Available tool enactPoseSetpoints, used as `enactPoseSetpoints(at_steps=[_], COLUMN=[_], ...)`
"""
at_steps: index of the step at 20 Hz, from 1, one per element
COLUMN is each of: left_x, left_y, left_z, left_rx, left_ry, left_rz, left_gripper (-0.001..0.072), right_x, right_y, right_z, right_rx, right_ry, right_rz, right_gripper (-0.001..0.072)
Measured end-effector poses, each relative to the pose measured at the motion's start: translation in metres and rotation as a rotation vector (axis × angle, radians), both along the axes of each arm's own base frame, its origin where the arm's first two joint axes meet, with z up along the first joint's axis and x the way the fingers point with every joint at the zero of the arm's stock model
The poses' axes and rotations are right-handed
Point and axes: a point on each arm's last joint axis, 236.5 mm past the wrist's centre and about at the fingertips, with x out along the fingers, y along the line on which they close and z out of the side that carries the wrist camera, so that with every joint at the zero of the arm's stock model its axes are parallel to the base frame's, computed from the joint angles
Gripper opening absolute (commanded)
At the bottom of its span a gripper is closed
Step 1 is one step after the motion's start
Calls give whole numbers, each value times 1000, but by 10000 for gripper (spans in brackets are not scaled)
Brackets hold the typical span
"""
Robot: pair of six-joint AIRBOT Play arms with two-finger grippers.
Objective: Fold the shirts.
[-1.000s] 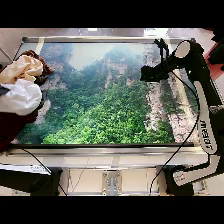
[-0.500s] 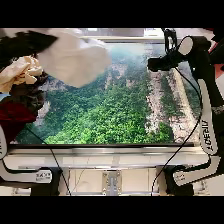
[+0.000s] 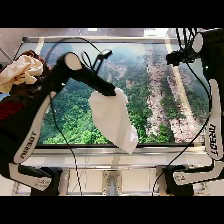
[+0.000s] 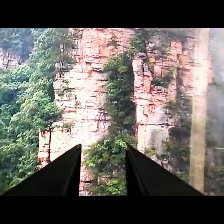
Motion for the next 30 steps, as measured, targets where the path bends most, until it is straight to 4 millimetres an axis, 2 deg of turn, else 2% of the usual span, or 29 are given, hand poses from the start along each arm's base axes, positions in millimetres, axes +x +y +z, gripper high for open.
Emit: enactPoseSetpoints(at_steps=[1, 2, 4, 7, 10, 13, 15, 18, 22, 23, 24, 25, 28, 30], left_x=[3, 8, 22, 55, 80, 87, 90, 92, 92, 92, 91, 91, 91, 91], left_y=[1, 5, 19, 58, 101, 133, 147, 158, 158, 158, 157, 156, 158, 160], left_z=[-17, -31, -39, -20, 5, 10, 11, 11, 11, 11, 10, 10, 9, -3], left_rx=[49, 96, 183, 335, 446, 510, 532, 528, 508, 507, 502, 497, 504, 514], left_ry=[12, 15, -23, -153, -253, -256, -251, -238, -224, -223, -219, -216, -218, -199], left_rz=[19, 48, 93, 174, 250, 279, 286, 299, 294, 294, 293, 291, 274, 263], left_gripper=[709, 710, 709, 702, 699, 699, 699, 699, 699, 699, 699, 699, 699, 698], right_x=[-3, -9, -25, -62, -116, -167, -193, -225, -248, -250, -250, -250, -247, -245], right_y=[6, 16, 44, 80, 107, 136, 144, 160, 179, 184, 191, 198, 212, 209], right_z=[-11, -26, -61, -123, -185, -226, -245, -260, -276, -278, -277, -276, -268, -259], right_rx=[23, 57, 152, 288, 415, 569, 624, 705, 754, 765, 784, 805, 866, 875], right_ry=[33, 78, 189, 377, 584, 729, 795, 865, 890, 886, 876, 865, 831, 809], right_rz=[20, 48, 126, 213, 260, 289, 281, 279, 278, 279, 287, 297, 325, 336], right_gripper=[347, 347, 347, 346, 346, 347, 347, 348, 347, 308, 147, 36, 31, 31])
